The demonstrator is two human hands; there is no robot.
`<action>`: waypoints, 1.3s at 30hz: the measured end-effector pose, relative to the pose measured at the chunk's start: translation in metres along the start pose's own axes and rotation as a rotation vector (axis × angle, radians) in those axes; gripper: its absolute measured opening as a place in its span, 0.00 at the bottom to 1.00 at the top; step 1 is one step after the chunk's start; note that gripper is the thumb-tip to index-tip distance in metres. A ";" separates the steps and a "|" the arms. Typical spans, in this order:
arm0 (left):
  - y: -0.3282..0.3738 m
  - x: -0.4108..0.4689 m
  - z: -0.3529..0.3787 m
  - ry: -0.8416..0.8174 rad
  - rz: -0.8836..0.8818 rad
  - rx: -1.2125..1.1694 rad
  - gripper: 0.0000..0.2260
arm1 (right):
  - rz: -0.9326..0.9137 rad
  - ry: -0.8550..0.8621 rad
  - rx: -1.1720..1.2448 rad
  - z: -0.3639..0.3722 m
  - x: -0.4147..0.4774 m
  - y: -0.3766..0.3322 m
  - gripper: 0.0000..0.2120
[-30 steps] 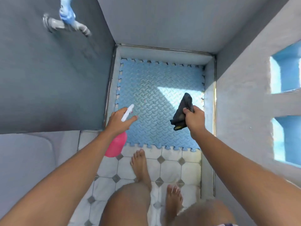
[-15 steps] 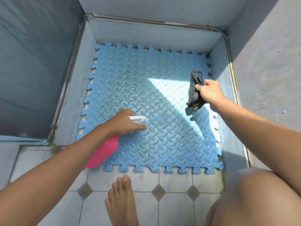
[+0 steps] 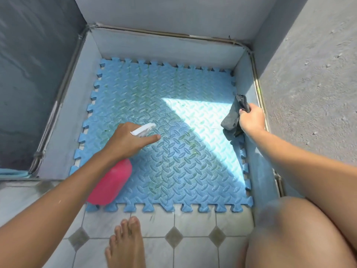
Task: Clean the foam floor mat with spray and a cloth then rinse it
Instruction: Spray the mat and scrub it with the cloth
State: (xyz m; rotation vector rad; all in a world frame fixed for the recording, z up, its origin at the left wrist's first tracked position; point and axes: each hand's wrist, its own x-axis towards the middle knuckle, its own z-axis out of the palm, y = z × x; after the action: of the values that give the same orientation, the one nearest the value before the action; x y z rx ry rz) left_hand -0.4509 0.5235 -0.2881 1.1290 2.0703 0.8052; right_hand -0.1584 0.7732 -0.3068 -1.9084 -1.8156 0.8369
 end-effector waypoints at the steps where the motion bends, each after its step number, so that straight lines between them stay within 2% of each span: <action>1: 0.004 0.003 0.000 -0.030 0.021 0.002 0.31 | -0.011 0.006 0.002 -0.001 0.001 -0.001 0.05; 4: 0.014 0.008 0.008 -0.229 0.049 0.038 0.27 | -0.047 -0.002 0.000 -0.004 -0.003 -0.001 0.05; 6: 0.018 0.012 0.016 -0.268 0.045 0.094 0.27 | -0.057 -0.009 -0.008 -0.005 -0.005 0.000 0.05; 9: 0.019 0.015 0.022 -0.204 -0.005 0.105 0.31 | -0.089 -0.021 -0.033 -0.003 -0.003 0.004 0.07; 14: 0.024 0.015 0.021 -0.248 0.055 0.046 0.28 | -0.108 -0.050 -0.048 0.000 -0.004 0.005 0.09; 20: 0.025 0.014 0.022 -0.036 -0.010 0.055 0.30 | -0.136 -0.090 -0.099 0.005 0.000 0.013 0.08; 24: 0.031 0.011 0.021 -0.259 0.085 0.042 0.24 | -0.136 -0.116 -0.140 0.012 0.004 0.021 0.07; 29: 0.022 0.002 0.031 -0.398 0.031 0.135 0.24 | -0.173 -0.280 -0.299 0.021 0.003 0.030 0.19; 34: 0.002 -0.006 0.036 -0.385 0.105 0.228 0.29 | -0.196 -0.298 -0.357 0.024 0.004 0.028 0.21; 39: -0.004 -0.018 0.026 -0.239 0.019 0.319 0.27 | -0.206 -0.302 -0.426 0.024 0.001 0.028 0.26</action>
State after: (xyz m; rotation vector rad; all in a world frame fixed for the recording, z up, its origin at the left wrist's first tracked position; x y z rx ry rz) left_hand -0.4251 0.5121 -0.3024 1.3443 2.0302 0.3331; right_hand -0.1522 0.7683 -0.3426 -1.8598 -2.4933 0.7431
